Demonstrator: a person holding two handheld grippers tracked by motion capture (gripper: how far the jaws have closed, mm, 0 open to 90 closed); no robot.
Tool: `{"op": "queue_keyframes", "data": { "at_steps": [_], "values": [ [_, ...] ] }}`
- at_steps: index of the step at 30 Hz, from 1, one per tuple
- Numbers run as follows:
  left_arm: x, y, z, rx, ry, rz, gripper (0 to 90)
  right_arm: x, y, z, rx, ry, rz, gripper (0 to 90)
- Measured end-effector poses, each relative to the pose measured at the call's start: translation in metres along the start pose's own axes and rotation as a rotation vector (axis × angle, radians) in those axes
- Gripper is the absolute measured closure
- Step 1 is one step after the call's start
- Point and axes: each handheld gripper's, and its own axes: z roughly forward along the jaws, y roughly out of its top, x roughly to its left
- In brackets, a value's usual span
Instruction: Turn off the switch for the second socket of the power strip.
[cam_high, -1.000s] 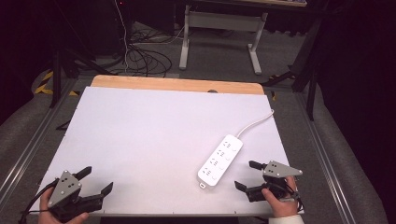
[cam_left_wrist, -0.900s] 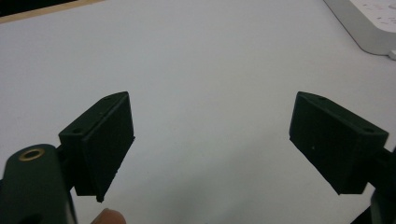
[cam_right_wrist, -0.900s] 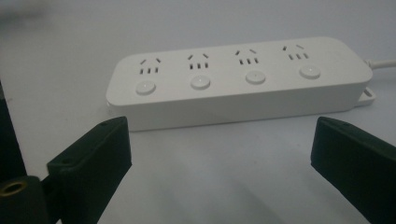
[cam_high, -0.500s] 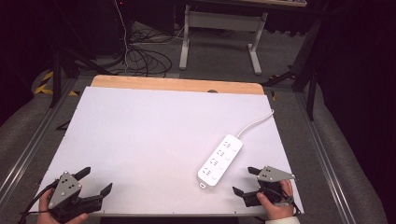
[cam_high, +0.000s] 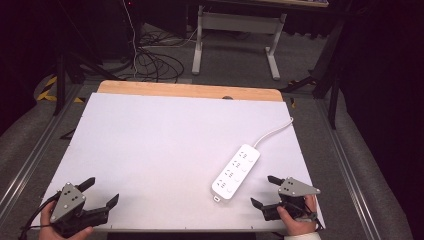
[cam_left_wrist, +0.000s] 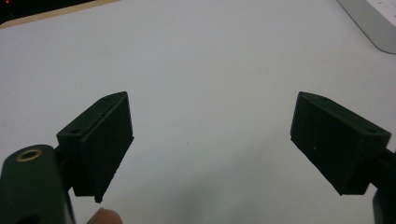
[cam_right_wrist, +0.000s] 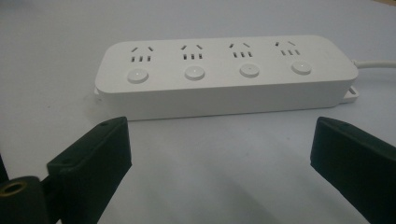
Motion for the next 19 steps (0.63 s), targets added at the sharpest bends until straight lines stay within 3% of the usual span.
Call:
{"op": "queue_keyframes", "data": {
  "at_steps": [19],
  "values": [
    [0.0001, -0.0001, 0.0007, -0.001, -0.001, -0.004, 13.8, 0.0008, -0.0008, 0.0026, 0.027, 0.004, -0.007, 6.0]
  ]
}}
